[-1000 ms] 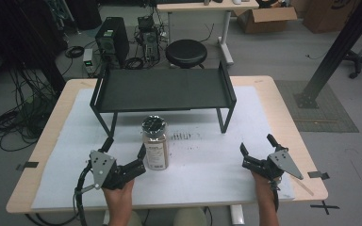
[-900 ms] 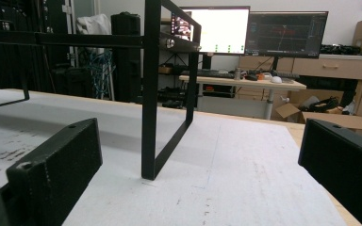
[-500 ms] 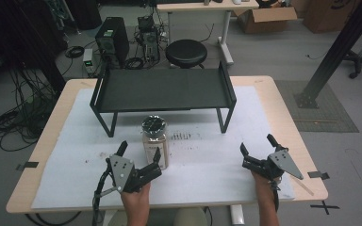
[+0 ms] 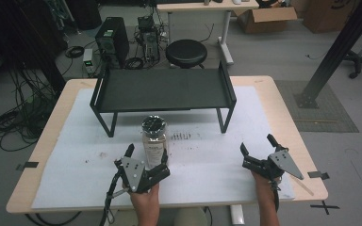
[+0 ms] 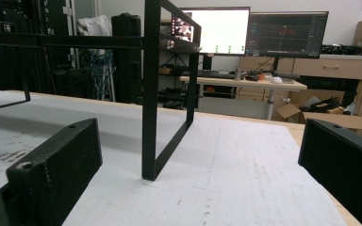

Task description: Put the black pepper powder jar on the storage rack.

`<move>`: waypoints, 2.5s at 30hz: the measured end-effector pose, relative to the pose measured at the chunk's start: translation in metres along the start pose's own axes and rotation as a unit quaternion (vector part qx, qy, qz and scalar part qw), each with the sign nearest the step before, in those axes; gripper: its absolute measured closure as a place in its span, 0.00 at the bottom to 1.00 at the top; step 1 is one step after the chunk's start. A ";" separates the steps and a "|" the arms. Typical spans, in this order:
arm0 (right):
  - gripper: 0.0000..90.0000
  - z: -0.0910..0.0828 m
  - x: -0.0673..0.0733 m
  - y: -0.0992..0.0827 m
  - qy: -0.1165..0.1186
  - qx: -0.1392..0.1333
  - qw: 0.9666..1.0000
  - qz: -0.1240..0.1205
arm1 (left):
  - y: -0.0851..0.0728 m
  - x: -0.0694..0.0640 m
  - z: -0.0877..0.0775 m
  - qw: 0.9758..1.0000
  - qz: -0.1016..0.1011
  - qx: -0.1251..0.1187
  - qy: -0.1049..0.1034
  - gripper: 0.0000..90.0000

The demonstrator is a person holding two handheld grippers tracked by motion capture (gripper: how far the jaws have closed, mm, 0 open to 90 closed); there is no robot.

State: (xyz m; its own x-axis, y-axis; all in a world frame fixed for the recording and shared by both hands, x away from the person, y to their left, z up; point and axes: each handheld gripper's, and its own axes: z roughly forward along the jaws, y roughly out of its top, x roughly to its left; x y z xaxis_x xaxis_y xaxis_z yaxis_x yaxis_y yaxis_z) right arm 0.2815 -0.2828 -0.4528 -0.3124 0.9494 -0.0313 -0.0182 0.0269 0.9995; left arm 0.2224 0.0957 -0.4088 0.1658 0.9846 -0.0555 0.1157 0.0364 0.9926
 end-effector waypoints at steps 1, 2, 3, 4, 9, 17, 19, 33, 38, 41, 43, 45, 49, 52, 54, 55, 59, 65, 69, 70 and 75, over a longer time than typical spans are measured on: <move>0.00 0.000 0.000 0.000 0.000 -0.001 1.000 0.000 | -0.001 -0.001 0.001 1.000 0.001 0.001 0.004 0.00; 0.00 0.000 0.000 0.000 0.000 0.000 1.000 0.000 | -0.003 -0.004 0.003 1.000 0.004 0.003 0.009 0.00; 0.00 0.000 0.000 0.000 0.000 0.000 1.000 0.000 | -0.003 -0.004 0.003 1.000 0.004 0.003 0.009 0.00; 0.00 0.000 0.000 0.000 0.000 0.000 1.000 0.000 | -0.005 -0.006 0.004 1.000 0.006 0.005 0.013 0.00; 0.00 0.000 0.000 0.000 0.000 -0.001 1.000 0.002 | -0.010 -0.015 0.010 0.999 0.009 0.011 0.033 0.00; 0.00 0.000 -0.001 0.000 0.001 -0.002 1.000 0.002 | -0.013 -0.023 0.020 0.998 -0.003 0.017 0.061 0.00; 0.00 0.000 -0.001 0.000 0.001 -0.002 1.000 0.003 | -0.014 -0.025 0.022 0.998 -0.003 0.016 0.067 0.00; 0.00 -0.001 -0.001 0.000 0.005 -0.003 1.000 0.004 | -0.018 -0.025 0.039 0.995 -0.012 0.020 0.094 0.00; 0.00 -0.001 -0.001 0.000 0.006 -0.004 1.000 0.004 | -0.019 -0.025 0.043 0.995 -0.013 0.019 0.097 0.01; 0.00 -0.001 -0.001 0.000 0.007 -0.004 1.000 0.004 | -0.021 -0.026 0.048 0.995 -0.014 0.019 0.101 0.01; 0.00 -0.001 -0.001 0.000 0.008 -0.004 1.000 0.004 | -0.021 -0.026 0.049 0.994 -0.014 0.019 0.102 0.01; 0.00 -0.001 -0.001 0.000 0.009 -0.004 1.000 0.005 | -0.021 -0.025 0.052 0.994 -0.016 0.020 0.105 0.01; 0.00 -0.001 -0.001 0.000 0.010 -0.005 1.000 0.004 | -0.020 -0.025 0.054 0.994 -0.014 0.016 0.108 0.01; 0.00 -0.001 -0.001 0.000 0.010 -0.004 1.000 0.004 | -0.021 -0.025 0.056 0.994 -0.012 0.014 0.108 0.01; 0.00 -0.001 -0.001 0.000 0.010 -0.005 1.000 0.004 | -0.021 -0.025 0.056 0.994 -0.008 0.016 0.106 0.01; 0.00 -0.001 -0.001 0.000 0.010 -0.004 1.000 0.004 | -0.021 -0.025 0.057 0.994 -0.003 0.022 0.107 0.02; 0.00 -0.001 -0.001 0.000 0.011 -0.006 1.000 0.003 | -0.021 -0.027 0.058 0.994 0.000 0.020 0.106 0.05; 0.00 -0.001 -0.001 0.000 0.012 -0.005 1.000 0.002 | -0.018 -0.026 0.057 0.995 -0.014 0.011 0.098 0.10; 0.00 -0.001 -0.001 0.000 0.012 -0.005 1.000 0.002 | -0.017 -0.025 0.057 0.996 -0.009 0.014 0.089 0.18; 0.00 -0.001 -0.001 0.000 0.013 -0.006 1.000 0.002 | -0.017 -0.025 0.057 0.996 -0.007 0.016 0.087 0.19; 0.00 -0.001 -0.001 0.000 0.013 -0.005 1.000 0.002 | -0.017 -0.025 0.057 0.996 -0.011 0.019 0.088 0.25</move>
State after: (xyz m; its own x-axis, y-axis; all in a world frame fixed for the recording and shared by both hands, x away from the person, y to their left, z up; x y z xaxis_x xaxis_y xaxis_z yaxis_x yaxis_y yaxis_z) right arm 0.2808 -0.2840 -0.4531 -0.3364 0.9413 -0.0275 -0.0267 0.0196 0.9994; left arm 0.2721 0.0607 -0.4306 -0.0101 0.9985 -0.0542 0.1542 0.0551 0.9865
